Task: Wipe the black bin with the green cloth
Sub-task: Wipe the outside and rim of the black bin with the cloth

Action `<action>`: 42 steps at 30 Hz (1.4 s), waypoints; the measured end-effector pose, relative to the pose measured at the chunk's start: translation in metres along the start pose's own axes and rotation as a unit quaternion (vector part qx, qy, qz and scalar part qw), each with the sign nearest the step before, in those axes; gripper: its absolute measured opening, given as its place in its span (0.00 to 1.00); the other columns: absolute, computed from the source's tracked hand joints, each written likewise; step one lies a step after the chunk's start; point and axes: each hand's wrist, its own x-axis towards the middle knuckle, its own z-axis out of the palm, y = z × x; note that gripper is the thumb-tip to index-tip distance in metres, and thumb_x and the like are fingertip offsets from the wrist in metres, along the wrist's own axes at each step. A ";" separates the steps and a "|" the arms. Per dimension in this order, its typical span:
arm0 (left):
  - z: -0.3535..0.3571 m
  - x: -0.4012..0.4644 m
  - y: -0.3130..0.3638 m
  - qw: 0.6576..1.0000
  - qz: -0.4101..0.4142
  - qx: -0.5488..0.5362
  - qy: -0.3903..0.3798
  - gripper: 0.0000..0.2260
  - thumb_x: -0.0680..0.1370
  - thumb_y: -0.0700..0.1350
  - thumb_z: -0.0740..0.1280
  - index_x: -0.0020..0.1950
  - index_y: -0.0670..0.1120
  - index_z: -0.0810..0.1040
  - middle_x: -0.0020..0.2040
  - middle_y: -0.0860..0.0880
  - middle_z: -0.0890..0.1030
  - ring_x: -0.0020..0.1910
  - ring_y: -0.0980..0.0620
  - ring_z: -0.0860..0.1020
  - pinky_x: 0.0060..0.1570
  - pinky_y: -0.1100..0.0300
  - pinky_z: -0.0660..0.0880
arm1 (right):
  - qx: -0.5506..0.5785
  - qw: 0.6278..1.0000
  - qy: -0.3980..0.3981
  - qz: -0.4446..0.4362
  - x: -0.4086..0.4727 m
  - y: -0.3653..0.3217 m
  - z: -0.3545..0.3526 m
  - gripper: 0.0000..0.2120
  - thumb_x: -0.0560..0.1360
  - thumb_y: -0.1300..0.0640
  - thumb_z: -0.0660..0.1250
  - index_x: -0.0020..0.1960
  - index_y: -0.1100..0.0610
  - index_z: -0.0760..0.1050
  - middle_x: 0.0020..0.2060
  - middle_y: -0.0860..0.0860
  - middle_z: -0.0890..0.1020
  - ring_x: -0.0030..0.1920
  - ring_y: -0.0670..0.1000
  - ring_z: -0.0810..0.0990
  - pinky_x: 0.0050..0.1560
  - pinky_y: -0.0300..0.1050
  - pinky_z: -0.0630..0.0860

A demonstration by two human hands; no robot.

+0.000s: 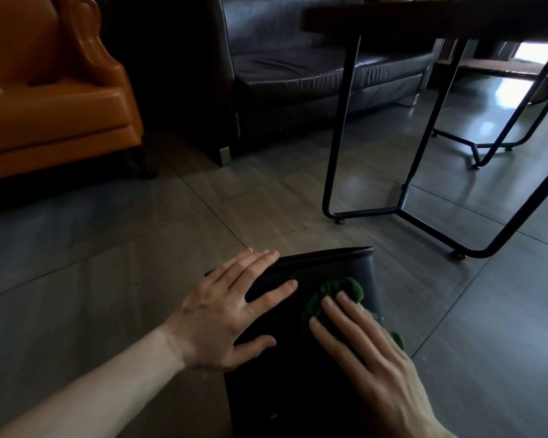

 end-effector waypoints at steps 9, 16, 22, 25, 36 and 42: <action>-0.012 -0.001 -0.016 1.000 0.003 0.027 -0.003 0.33 0.79 0.64 0.65 0.81 0.50 0.67 0.79 0.35 0.67 0.79 0.38 0.67 0.78 0.40 0.64 | -0.043 0.981 -0.065 -0.177 -0.015 -0.014 0.031 0.26 0.86 0.51 0.60 0.83 0.52 0.62 0.80 0.54 0.70 0.83 0.55 0.60 0.74 0.50 0.74; -0.020 0.005 -0.021 0.999 -0.012 0.043 -0.019 0.33 0.78 0.64 0.66 0.80 0.50 0.69 0.77 0.34 0.70 0.76 0.36 0.71 0.75 0.40 0.68 | 0.013 0.997 -0.025 -0.075 0.009 0.000 0.023 0.21 0.82 0.55 0.68 0.75 0.54 0.76 0.77 0.55 0.73 0.79 0.58 0.69 0.75 0.55 0.73; -0.022 0.005 -0.020 0.999 -0.018 0.048 -0.020 0.32 0.77 0.63 0.68 0.79 0.51 0.71 0.77 0.35 0.70 0.75 0.36 0.71 0.76 0.42 0.67 | -0.021 0.973 -0.102 -0.204 -0.016 -0.002 0.022 0.20 0.86 0.54 0.59 0.76 0.50 0.74 0.77 0.53 0.73 0.78 0.56 0.69 0.72 0.50 0.75; -0.024 0.007 -0.021 0.998 -0.017 0.053 -0.023 0.33 0.77 0.63 0.68 0.79 0.51 0.70 0.76 0.35 0.71 0.74 0.36 0.70 0.77 0.45 0.65 | 0.028 0.994 -0.043 -0.094 0.012 0.008 0.018 0.20 0.84 0.57 0.63 0.74 0.54 0.76 0.77 0.55 0.74 0.78 0.57 0.70 0.72 0.53 0.75; -0.026 0.007 -0.019 0.998 -0.019 0.048 -0.036 0.32 0.77 0.64 0.67 0.78 0.52 0.72 0.76 0.36 0.71 0.74 0.36 0.71 0.75 0.45 0.67 | -0.071 0.960 -0.109 -0.248 -0.024 -0.012 0.024 0.21 0.89 0.60 0.47 0.74 0.46 0.71 0.72 0.45 0.80 0.73 0.49 0.76 0.70 0.44 0.77; -0.025 0.008 -0.020 0.998 -0.026 0.042 -0.044 0.32 0.77 0.64 0.67 0.79 0.53 0.70 0.77 0.37 0.71 0.74 0.36 0.71 0.75 0.45 0.67 | 0.016 0.997 -0.030 -0.071 0.024 0.010 0.007 0.17 0.84 0.56 0.62 0.71 0.55 0.80 0.73 0.55 0.78 0.74 0.58 0.76 0.68 0.53 0.80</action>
